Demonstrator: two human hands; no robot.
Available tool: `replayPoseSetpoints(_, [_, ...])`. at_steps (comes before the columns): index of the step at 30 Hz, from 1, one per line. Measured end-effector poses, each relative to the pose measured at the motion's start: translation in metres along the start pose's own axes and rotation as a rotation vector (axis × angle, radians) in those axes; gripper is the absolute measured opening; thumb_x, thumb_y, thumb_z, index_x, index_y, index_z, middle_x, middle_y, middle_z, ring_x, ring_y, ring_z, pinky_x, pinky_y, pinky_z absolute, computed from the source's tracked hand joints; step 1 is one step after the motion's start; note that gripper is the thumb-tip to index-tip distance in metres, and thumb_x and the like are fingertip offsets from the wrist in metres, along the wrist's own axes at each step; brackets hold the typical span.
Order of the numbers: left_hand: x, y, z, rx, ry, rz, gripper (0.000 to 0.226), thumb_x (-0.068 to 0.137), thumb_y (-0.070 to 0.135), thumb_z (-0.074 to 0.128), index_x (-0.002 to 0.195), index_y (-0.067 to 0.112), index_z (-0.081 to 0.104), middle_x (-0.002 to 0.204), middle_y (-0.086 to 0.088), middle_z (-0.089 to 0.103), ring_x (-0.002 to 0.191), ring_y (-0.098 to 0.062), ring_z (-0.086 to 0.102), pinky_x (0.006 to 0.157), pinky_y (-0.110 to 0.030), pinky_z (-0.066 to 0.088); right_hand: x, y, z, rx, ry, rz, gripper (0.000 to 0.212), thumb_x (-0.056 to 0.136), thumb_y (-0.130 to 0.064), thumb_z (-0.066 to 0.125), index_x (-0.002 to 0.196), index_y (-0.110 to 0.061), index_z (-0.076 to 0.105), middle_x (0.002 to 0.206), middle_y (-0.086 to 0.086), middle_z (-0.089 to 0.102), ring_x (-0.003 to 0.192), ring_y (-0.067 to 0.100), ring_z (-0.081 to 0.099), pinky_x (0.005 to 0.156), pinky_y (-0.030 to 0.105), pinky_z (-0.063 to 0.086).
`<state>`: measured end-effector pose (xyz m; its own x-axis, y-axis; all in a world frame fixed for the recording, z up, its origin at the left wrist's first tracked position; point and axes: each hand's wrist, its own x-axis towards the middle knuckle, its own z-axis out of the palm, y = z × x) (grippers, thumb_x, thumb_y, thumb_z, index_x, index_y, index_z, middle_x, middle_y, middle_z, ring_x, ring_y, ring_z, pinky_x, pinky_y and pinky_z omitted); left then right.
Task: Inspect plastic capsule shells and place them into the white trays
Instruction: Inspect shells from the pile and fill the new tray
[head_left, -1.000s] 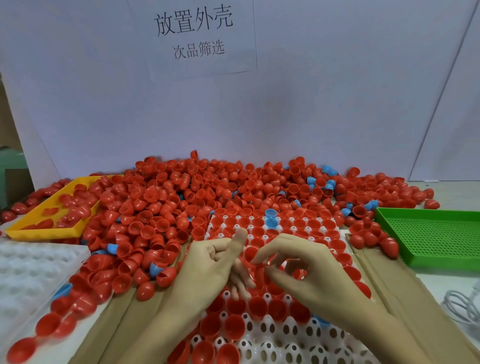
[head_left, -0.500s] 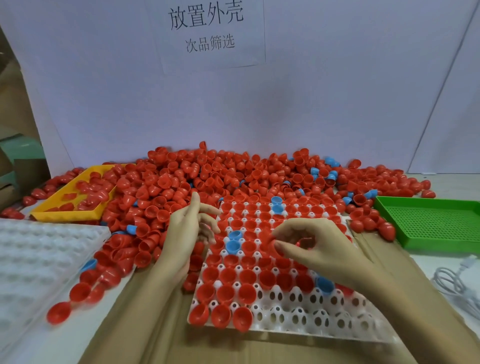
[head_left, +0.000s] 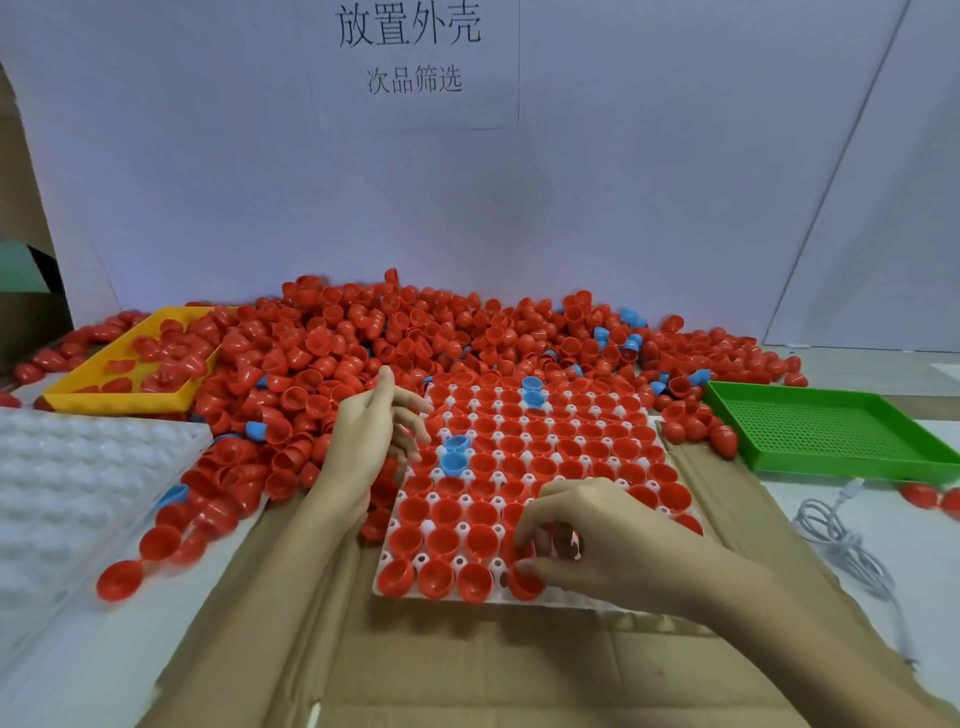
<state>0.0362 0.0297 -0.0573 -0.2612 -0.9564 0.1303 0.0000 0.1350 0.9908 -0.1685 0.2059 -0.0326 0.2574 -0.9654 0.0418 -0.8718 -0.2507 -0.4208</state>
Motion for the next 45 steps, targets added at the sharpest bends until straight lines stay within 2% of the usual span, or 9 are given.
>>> replayPoseSetpoints(9, [0.002,0.001,-0.002,-0.023,-0.003,-0.004,0.065,0.113,0.047,0.034,0.09,0.002,0.075,0.067,-0.013,0.071,0.05,-0.021,0.062,0.046,-0.022,0.049,0.009,0.002,0.005,-0.006,-0.034,0.024,0.018,0.093,-0.046,0.076,0.106,-0.034,0.077,0.095,-0.02,0.063,0.091,-0.001,0.058,0.077,0.011,0.047])
replayPoseSetpoints(14, [0.003,-0.001,-0.001,0.0,-0.005,0.008,0.065,0.113,0.046,0.035,0.089,0.001,0.075,0.066,-0.014,0.07,0.049,-0.021,0.062,0.045,-0.021,0.048,0.015,0.009,-0.002,0.115,-0.065,0.013,0.024,0.087,-0.052,0.08,0.1,-0.031,0.079,0.093,-0.013,0.069,0.087,0.005,0.063,0.073,0.017,0.053])
replayPoseSetpoints(21, [0.01,-0.006,-0.002,0.088,0.015,0.077,0.061,0.112,0.044,0.037,0.086,0.003,0.074,0.064,-0.018,0.07,0.047,-0.025,0.061,0.043,-0.022,0.047,0.034,0.034,-0.027,0.333,0.053,0.004,0.038,0.085,-0.068,0.071,0.095,-0.033,0.079,0.085,-0.007,0.074,0.071,0.018,0.065,0.061,0.034,0.054])
replayPoseSetpoints(24, [0.013,-0.008,-0.001,0.124,-0.003,0.089,0.06,0.112,0.044,0.037,0.087,0.004,0.074,0.064,-0.017,0.07,0.048,-0.027,0.061,0.043,-0.024,0.047,0.046,0.048,-0.034,0.413,0.119,0.018,0.038,0.085,-0.065,0.07,0.091,-0.029,0.08,0.071,-0.009,0.068,0.056,0.005,0.05,0.052,0.02,0.039])
replayPoseSetpoints(28, [0.013,-0.012,-0.001,0.185,-0.003,0.132,0.057,0.112,0.043,0.038,0.086,0.007,0.074,0.063,-0.015,0.07,0.047,-0.028,0.061,0.043,-0.024,0.047,0.051,0.069,-0.036,0.516,0.239,0.05,0.03,0.088,-0.054,0.073,0.091,-0.025,0.081,0.073,-0.007,0.071,0.061,0.003,0.057,0.059,0.017,0.046])
replayPoseSetpoints(31, [0.011,-0.015,0.001,0.257,0.025,0.209,0.046,0.111,0.04,0.042,0.089,0.014,0.073,0.064,-0.011,0.07,0.049,-0.027,0.062,0.047,-0.024,0.05,0.05,0.082,-0.035,0.541,0.343,0.059,0.032,0.087,-0.057,0.071,0.089,-0.026,0.081,0.07,-0.006,0.069,0.059,0.005,0.055,0.059,0.019,0.046])
replayPoseSetpoints(38, [0.04,-0.005,0.025,0.46,0.11,0.242,0.016,0.106,0.031,0.057,0.099,0.024,0.07,0.082,0.005,0.075,0.073,-0.012,0.07,0.07,-0.031,0.057,0.048,0.101,-0.034,0.538,0.599,0.062,0.032,0.096,-0.056,0.064,0.083,-0.031,0.08,0.067,-0.005,0.069,0.056,0.006,0.056,0.055,0.019,0.045])
replayPoseSetpoints(42, [0.096,0.0,0.057,0.697,0.013,0.318,0.008,0.103,0.022,0.06,0.104,0.022,0.069,0.1,0.011,0.07,0.094,-0.006,0.065,0.078,-0.015,0.045,0.049,0.108,-0.032,0.526,0.662,0.064,0.029,0.099,-0.053,0.064,0.082,-0.034,0.079,0.069,-0.007,0.07,0.057,0.007,0.058,0.056,0.019,0.046])
replayPoseSetpoints(45, [0.14,0.0,0.076,0.965,-0.106,0.43,0.02,0.104,0.018,0.059,0.122,0.014,0.067,0.121,-0.001,0.063,0.112,-0.017,0.059,0.096,-0.031,0.051,0.048,0.111,-0.03,0.501,0.683,0.069,0.03,0.099,-0.056,0.063,0.083,-0.036,0.078,0.071,-0.009,0.071,0.06,0.01,0.063,0.057,0.023,0.051])
